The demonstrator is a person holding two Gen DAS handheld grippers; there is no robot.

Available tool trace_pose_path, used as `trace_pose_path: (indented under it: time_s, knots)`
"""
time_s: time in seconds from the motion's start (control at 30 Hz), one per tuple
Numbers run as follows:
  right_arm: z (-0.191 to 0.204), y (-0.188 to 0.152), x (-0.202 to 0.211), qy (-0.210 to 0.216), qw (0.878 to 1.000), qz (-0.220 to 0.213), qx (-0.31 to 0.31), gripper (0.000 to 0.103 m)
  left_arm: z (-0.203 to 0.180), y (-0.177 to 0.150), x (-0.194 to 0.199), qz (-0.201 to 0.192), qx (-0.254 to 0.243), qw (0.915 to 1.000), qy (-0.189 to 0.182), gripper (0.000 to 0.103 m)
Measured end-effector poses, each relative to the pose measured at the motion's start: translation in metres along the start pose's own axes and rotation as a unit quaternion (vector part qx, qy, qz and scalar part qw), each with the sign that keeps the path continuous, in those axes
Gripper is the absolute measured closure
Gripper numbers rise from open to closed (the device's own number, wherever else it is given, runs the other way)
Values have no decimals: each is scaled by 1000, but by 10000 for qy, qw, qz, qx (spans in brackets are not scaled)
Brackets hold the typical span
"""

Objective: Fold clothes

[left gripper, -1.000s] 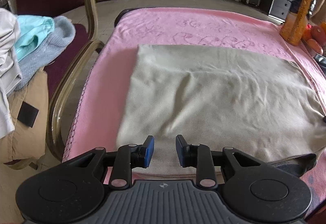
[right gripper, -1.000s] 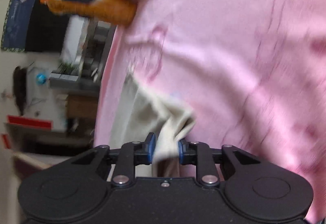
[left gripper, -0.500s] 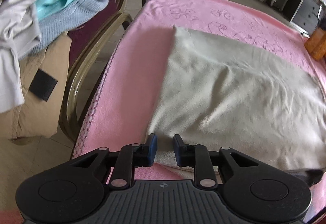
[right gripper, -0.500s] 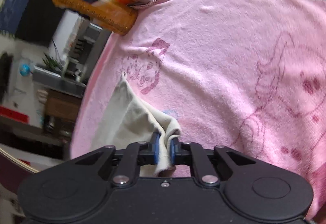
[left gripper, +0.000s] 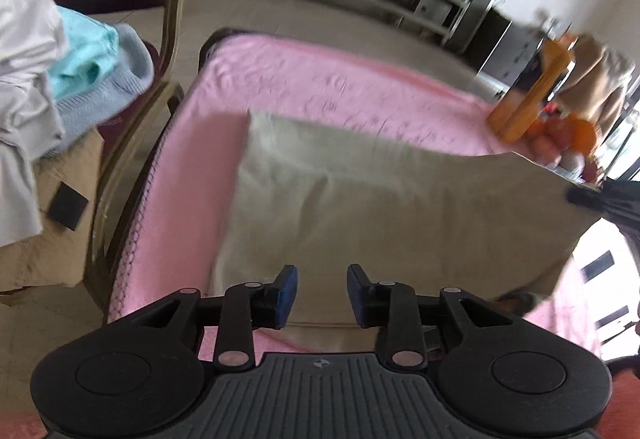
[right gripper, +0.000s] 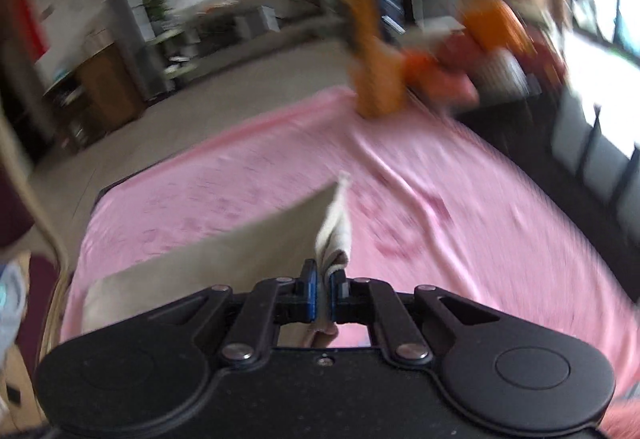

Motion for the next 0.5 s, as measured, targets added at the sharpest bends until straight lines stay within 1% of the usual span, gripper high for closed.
trace_pose_path:
  time_s: [0.07, 0.13, 0.2, 0.23, 0.27, 0.37, 0.43, 0.5]
  knots:
    - [41, 4, 18, 99, 9977, -235, 629, 97, 8, -1, 13, -65, 121, 9998, -121, 73]
    - [85, 5, 35, 251, 9901, -479, 1295, 97, 18, -3, 25, -105, 281, 9993, -244, 73]
    - [132, -5, 49, 515, 9762, -693, 1988, 97, 34, -4, 32, -170, 463, 9984, -264, 73]
    - [154, -11, 55, 629, 9671, -786, 2335, 97, 43, -5, 36, -202, 554, 9979, -271, 73]
    - [175, -23, 56, 722, 9555, -850, 2731, 97, 51, -5, 38, -258, 621, 9976, -157, 73]
    - [230, -66, 44, 976, 9168, -764, 3795, 97, 70, -8, 38, -274, 793, 9961, 286, 73]
    - [251, -99, 20, 1142, 9012, -324, 4169, 97, 81, -10, 31, -182, 934, 9945, 427, 73]
    - [261, -124, -2, 1136, 8889, 27, 4437, 97, 87, -11, 27, -108, 1039, 9934, 480, 73]
Point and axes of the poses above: each gripper's, at about its wrist camera, not at the fingertips, and x roughly against the way its jaws point, z to its left, y to its top, the point moved 6 cm from there along -x, roughly the way its jaws point, and after that the axes turned 5 degrees about z, right-handed, at the moved point
